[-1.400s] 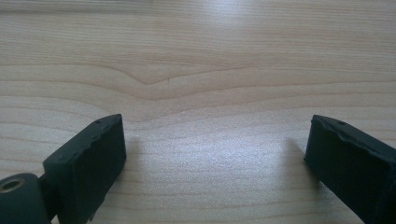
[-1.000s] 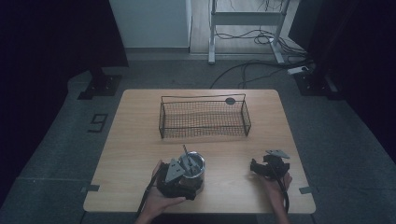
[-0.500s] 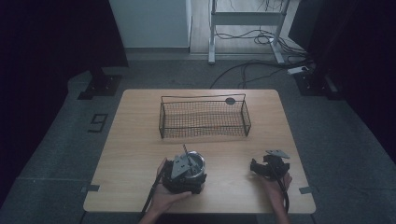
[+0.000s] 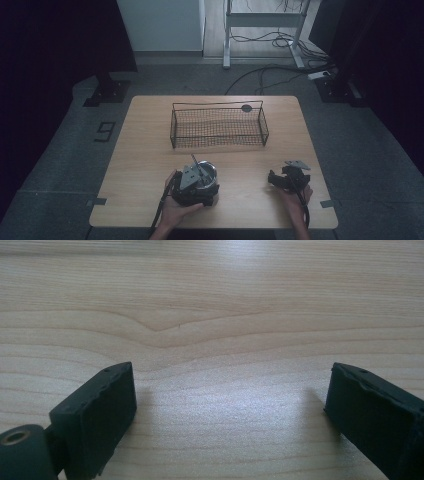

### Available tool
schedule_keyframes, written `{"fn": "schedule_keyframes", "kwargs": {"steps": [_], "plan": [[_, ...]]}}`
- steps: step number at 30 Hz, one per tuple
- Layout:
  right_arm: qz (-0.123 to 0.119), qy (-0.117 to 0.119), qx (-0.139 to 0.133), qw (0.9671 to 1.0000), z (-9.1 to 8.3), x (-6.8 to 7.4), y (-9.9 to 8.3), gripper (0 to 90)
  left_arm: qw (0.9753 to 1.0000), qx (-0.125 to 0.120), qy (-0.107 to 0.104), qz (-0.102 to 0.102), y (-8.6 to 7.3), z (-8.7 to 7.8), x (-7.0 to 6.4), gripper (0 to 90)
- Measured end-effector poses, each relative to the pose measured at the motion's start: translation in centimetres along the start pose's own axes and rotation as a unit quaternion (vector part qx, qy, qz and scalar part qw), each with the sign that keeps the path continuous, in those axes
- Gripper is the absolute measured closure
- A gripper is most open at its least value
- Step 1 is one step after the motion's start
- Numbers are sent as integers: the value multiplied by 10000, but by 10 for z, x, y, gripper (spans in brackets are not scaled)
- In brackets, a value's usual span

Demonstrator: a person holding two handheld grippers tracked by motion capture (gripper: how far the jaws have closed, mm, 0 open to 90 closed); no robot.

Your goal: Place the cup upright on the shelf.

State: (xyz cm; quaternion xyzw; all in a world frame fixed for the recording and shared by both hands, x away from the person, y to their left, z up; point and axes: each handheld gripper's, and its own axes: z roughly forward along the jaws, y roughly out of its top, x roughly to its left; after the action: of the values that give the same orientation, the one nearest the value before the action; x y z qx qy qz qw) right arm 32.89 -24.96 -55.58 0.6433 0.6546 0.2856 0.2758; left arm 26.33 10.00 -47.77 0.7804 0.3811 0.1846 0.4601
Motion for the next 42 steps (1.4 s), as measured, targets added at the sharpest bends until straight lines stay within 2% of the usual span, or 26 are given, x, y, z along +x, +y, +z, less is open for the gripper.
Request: {"fn": "schedule_keyframes", "kwargs": {"steps": [2,8,10,15,18,23,26,36,42], "plan": [[9,-7,1,10000,0,0,0,70,9999,-165,48,14,-3,2,-3,39],[38,-25,-18,10000,-1,-1,-1,83,9999,-118,9,69,4,-1,-5,40],[44,-25,-20,10000,-1,-1,-1,84,9998,-176,80,87,9,-6,-5,40],[51,-29,-21,10000,-1,0,-1,85,9997,-219,54,119,16,-12,-4,40],[47,-30,-23,10000,-1,-1,-1,85,9995,-179,106,230,22,-13,-4,40],[47,-30,-21,10000,-1,-1,-1,85,9996,-201,55,163,29,-15,-1,40],[48,-31,-21,10000,-1,0,-1,85,9995,-209,139,210,36,-17,1,40],[45,-38,-22,10000,-1,0,-1,87,9992,-266,185,252,52,-19,6,40],[49,-33,-23,10000,-1,0,-1,88,9991,-324,191,202,60,-20,9,40]]}}
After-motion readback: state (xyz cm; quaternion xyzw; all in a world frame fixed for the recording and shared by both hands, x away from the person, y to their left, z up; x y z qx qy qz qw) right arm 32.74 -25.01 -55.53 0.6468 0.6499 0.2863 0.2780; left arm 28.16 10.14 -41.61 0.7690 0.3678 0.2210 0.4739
